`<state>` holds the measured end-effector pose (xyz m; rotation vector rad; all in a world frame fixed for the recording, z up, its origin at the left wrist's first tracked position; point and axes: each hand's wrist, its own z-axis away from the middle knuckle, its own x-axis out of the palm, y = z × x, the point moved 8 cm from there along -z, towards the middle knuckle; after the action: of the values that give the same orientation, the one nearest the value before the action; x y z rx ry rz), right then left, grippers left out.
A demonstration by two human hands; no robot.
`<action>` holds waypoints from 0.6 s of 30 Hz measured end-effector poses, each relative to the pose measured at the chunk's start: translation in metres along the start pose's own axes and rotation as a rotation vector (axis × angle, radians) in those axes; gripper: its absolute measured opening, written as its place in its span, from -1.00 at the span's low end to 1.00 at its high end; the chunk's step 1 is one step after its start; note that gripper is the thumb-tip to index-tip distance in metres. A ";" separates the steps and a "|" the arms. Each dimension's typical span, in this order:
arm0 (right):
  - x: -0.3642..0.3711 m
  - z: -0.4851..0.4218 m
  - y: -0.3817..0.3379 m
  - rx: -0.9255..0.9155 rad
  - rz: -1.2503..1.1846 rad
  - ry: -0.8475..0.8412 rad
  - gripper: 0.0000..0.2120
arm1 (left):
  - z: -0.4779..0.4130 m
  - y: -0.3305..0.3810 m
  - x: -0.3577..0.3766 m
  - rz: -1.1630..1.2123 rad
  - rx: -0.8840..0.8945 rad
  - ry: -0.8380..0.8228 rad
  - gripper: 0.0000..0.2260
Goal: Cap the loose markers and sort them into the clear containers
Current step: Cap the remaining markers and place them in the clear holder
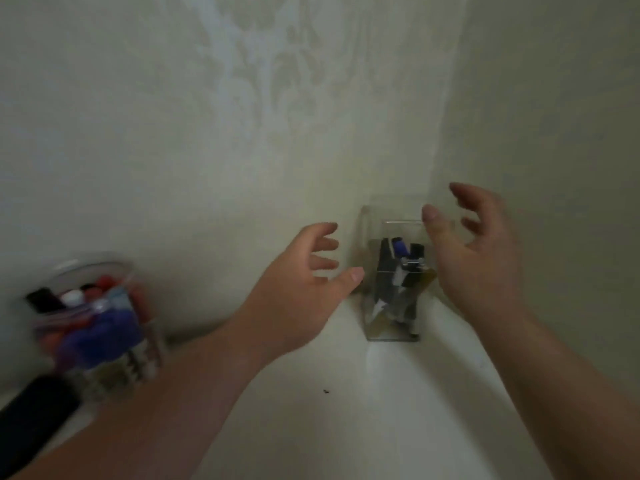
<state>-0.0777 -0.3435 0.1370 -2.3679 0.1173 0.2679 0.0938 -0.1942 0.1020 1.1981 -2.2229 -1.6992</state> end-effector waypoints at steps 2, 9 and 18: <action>0.013 0.027 -0.047 -0.366 0.009 0.044 -0.68 | 0.035 -0.002 -0.046 -0.043 0.069 0.157 -0.71; 0.194 0.121 -0.122 0.076 -0.378 -0.734 -0.68 | 0.143 0.000 -0.197 -0.527 0.360 0.750 -0.93; 0.250 0.179 -0.139 0.233 -0.547 -1.041 -0.53 | 0.147 -0.096 -0.192 0.018 -0.233 0.447 -0.51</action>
<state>0.1599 -0.1211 0.0471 -1.6819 -0.9104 1.0811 0.2003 0.0334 0.0355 1.3329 -1.7209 -1.4542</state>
